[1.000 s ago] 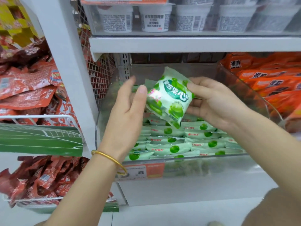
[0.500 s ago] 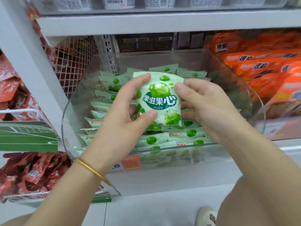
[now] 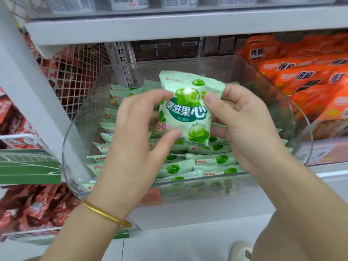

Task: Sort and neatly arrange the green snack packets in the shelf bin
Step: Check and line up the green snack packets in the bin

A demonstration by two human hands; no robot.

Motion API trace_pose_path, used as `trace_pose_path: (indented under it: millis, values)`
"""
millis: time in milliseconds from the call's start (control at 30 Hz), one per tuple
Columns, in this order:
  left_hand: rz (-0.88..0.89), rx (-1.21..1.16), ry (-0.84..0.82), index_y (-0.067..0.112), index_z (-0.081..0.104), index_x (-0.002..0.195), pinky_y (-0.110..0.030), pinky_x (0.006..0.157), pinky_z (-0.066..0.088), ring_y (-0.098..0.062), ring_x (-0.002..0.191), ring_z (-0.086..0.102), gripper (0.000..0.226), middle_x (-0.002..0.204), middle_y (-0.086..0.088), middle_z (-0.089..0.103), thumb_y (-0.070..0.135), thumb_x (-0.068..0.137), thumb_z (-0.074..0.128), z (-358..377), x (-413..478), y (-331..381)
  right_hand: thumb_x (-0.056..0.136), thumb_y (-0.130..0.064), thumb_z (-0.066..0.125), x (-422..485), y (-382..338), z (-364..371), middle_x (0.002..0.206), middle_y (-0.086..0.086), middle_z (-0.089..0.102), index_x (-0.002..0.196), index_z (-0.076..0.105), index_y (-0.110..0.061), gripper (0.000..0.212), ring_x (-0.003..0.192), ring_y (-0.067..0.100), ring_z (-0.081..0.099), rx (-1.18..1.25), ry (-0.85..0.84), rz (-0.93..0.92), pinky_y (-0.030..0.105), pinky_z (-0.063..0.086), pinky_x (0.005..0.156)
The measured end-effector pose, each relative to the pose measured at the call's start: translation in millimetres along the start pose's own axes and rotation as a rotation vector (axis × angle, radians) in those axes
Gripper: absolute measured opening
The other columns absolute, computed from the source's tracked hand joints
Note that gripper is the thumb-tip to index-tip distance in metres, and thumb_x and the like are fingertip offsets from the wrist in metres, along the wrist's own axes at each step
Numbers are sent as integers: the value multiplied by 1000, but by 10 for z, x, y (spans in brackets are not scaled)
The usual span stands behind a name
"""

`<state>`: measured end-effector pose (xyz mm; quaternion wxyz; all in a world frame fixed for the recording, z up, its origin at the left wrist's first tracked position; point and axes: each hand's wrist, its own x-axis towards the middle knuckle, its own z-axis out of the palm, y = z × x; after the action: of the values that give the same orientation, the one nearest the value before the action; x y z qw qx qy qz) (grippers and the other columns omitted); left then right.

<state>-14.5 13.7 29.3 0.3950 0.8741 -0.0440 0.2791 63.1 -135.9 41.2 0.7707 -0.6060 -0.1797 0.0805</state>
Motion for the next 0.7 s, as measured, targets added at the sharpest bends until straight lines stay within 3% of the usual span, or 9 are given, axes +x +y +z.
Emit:
trace_pose_path:
  millis: [33,100,233,333,433,500,567,633,700]
  values:
    - [50,155,45,33,48,123,-21,102,36,-1,114,42,47,116,6,43,28,79,63,-6,2,-3,91,-12,57,-8,1,5,75,2,72,90,60,-12,3,65,13,68,20,-16,1,31,55,54]
    - [77,333,123,23,53,124,-13,102,26,-7,110,36,43,113,3,40,27,82,61,-31,11,15,92,-11,55,-28,-1,36,81,2,72,99,60,-10,9,70,13,68,62,-55,5,29,54,57]
    - [25,252,50,17,45,136,-26,102,35,-13,114,38,62,115,5,35,50,83,51,-1,1,57,90,-17,58,-73,-1,73,93,2,69,103,61,-11,14,83,16,67,116,-128,-20,27,54,62]
    - [-2,211,5,19,42,138,-7,100,24,2,115,35,70,116,6,39,49,77,58,39,12,65,86,-25,53,-95,-7,65,92,5,68,101,64,-15,21,87,21,67,101,-194,-35,32,55,68]
    - [-40,80,38,19,51,129,-1,96,25,16,111,36,53,112,8,49,24,77,61,35,54,61,86,-23,54,-112,-2,63,86,3,66,103,67,-16,23,78,17,66,-23,-172,-102,28,55,64]
    - [-88,-157,24,24,47,131,-21,102,38,4,116,48,55,118,10,54,15,78,60,41,64,66,84,-22,58,-100,15,30,86,-1,66,95,70,-24,17,74,9,60,-149,-64,-189,23,50,61]
    - [-142,-400,21,32,32,138,-37,96,49,-11,109,60,70,125,5,56,11,79,61,39,52,97,82,-27,61,-62,31,-20,102,2,66,90,72,-32,14,82,6,57,-268,28,-245,23,47,71]
    - [-149,-536,-3,39,23,139,-35,89,53,-13,101,65,79,122,6,60,5,80,62,38,41,111,83,-29,61,-35,35,-54,111,1,65,94,72,-34,16,92,9,61,-281,41,-243,28,49,81]
    - [-107,-568,-56,34,27,138,-25,85,53,-7,105,62,76,126,15,56,-3,81,62,39,32,108,84,-28,59,-24,34,-62,111,-4,68,100,70,-31,19,97,10,64,-182,-19,-190,30,52,82]
